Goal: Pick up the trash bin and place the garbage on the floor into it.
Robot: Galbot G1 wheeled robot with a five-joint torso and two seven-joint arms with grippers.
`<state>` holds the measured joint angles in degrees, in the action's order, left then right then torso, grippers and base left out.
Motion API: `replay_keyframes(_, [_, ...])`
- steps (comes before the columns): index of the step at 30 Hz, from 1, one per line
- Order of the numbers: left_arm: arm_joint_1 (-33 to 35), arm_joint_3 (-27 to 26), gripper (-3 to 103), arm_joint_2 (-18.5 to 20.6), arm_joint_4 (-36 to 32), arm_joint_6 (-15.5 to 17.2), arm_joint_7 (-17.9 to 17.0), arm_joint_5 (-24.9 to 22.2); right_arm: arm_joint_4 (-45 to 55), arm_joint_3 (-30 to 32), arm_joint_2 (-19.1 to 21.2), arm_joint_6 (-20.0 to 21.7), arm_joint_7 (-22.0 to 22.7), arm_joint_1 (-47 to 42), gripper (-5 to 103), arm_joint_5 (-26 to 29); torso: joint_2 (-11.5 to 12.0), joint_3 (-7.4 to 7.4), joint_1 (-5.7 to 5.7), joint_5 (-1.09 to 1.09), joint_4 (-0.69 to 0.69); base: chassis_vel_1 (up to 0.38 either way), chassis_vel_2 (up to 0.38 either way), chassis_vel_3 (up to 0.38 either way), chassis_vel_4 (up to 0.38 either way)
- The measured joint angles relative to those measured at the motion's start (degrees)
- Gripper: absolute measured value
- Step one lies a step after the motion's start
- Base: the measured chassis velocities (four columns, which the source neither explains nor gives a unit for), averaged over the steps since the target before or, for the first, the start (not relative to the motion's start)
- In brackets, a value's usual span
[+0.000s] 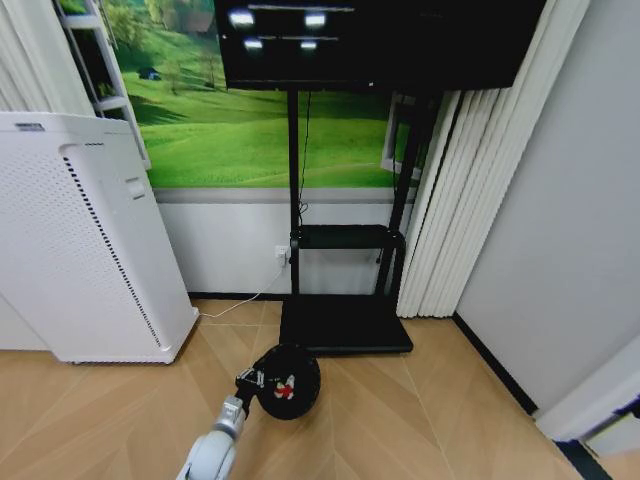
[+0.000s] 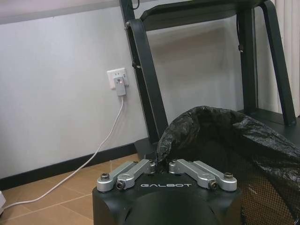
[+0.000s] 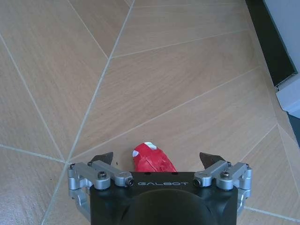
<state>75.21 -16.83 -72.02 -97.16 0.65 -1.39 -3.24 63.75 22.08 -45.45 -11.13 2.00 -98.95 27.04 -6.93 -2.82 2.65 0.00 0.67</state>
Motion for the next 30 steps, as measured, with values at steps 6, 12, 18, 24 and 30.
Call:
replay_keyframes(6, [0.3,-0.1,7,0.1,-0.3,0.1,0.0,0.0,-1.0,-0.8,-0.4,1.0,0.5,0.9,100,-0.3,0.0,0.0,0.0,0.0,0.0,0.0,0.0,0.0,0.0])
replay_keyframes(12, [0.6,-0.3,7,0.2,-0.4,0.1,0.0,0.1,-2.8,-1.0,-0.7,1.8,1.0,1.7,100,-0.8,0.0,0.0,0.0,0.0,0.0,0.0,0.0,0.0,0.0])
replay_keyframes(18, [0.6,-0.3,7,0.0,-0.5,0.1,-0.1,0.1,-4.0,-1.3,-1.2,2.2,1.4,2.6,100,-1.0,0.0,0.0,0.0,0.0,0.0,0.0,0.0,0.0,0.0])
replay_keyframes(24, [0.6,-0.4,7,0.1,-0.4,0.1,-0.1,0.1,-5.1,-2.2,-1.5,2.4,1.7,4.0,100,-1.0,0.0,0.0,0.0,0.0,0.0,0.0,0.0,0.0,0.0])
replay_keyframes(30, [0.7,-0.6,7,0.1,-0.2,0.0,-0.1,0.1,-6.0,-3.4,-1.7,2.5,1.7,5.4,102,-0.9,0.0,0.0,0.0,-0.03,0.0,0.0,0.0,0.0,0.0])
